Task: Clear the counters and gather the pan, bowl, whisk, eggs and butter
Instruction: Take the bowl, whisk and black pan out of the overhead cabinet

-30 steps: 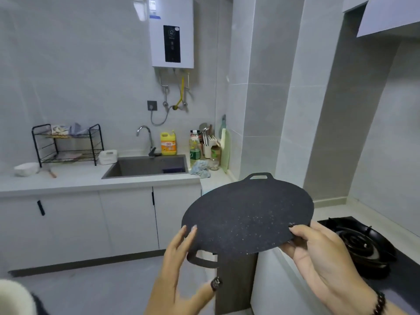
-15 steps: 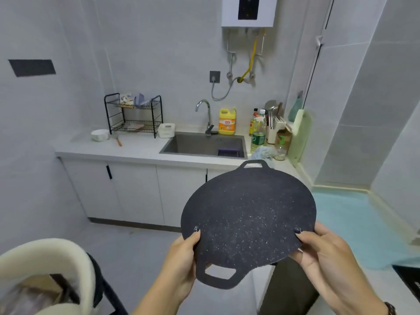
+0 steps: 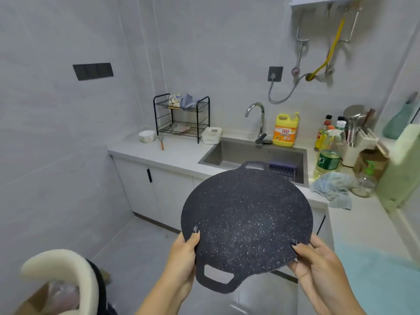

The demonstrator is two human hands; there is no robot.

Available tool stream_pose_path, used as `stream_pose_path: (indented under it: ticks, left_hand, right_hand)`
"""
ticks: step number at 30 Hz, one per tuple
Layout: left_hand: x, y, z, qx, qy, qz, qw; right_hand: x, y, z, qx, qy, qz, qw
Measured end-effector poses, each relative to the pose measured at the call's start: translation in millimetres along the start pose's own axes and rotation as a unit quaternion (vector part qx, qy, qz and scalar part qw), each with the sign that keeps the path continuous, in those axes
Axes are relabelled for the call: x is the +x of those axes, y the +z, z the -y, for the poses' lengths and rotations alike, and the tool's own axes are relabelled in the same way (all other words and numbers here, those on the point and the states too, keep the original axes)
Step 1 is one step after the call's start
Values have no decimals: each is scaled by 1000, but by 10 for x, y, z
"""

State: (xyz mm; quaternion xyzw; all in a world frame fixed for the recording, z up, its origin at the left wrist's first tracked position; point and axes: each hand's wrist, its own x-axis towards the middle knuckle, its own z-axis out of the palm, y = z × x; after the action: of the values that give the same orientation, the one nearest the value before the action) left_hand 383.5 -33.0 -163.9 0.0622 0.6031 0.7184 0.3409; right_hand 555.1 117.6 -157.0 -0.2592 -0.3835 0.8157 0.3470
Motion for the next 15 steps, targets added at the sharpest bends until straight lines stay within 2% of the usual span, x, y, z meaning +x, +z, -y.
stream_pose_path:
  ticks: [6, 15]
  left_hand:
    - [699, -255, -119, -1, 26, -57, 998]
    - [2113, -981, -323, -78, 25, -75, 994]
  right_hand:
    - [819, 179, -368, -66, 70, 28, 995]
    - [2098, 943, -923, -56, 138, 48, 988]
